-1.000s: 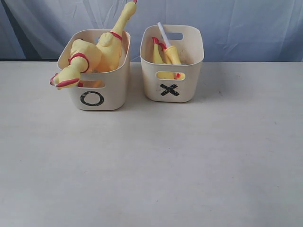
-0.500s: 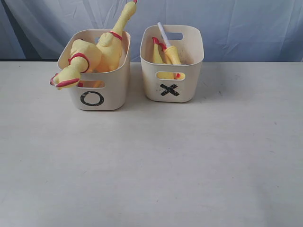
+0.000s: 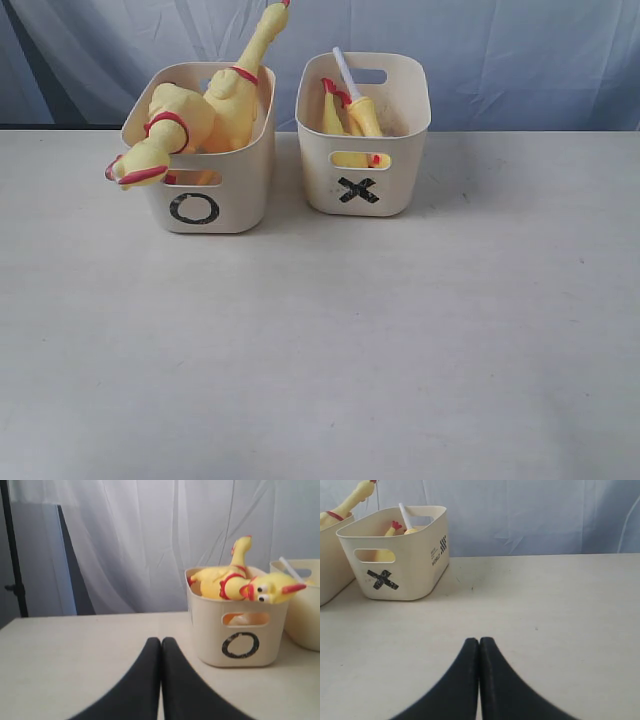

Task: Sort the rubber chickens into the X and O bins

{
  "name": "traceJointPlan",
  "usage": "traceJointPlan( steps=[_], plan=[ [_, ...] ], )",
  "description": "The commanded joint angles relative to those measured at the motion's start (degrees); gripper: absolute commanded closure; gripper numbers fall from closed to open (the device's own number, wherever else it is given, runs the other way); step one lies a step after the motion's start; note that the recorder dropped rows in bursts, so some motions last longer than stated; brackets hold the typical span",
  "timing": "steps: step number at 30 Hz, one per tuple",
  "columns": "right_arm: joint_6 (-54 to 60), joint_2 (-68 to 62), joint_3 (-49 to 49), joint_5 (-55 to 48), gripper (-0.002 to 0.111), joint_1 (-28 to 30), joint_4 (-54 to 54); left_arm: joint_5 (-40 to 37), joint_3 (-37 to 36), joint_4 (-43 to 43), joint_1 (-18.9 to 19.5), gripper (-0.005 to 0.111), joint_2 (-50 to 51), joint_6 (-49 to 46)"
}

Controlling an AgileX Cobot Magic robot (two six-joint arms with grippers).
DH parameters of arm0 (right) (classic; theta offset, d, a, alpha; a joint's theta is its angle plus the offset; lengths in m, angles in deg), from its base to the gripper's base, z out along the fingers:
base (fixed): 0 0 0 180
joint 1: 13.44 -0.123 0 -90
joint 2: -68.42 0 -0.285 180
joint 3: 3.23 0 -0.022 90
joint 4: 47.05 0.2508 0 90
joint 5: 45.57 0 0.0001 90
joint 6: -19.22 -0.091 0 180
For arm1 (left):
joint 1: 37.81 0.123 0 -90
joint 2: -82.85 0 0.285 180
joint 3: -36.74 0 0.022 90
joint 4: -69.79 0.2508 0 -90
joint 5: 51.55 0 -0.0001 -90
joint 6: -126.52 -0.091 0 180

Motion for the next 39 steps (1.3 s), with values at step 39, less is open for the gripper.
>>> traceJointPlan(
  steps=[39],
  plan=[
    [0.0,0.3,0.1,0.3,0.108,0.3,1.6,-8.1,-0.2,-7.2,-0.2,0.106,-0.3,0.1]
  ],
)
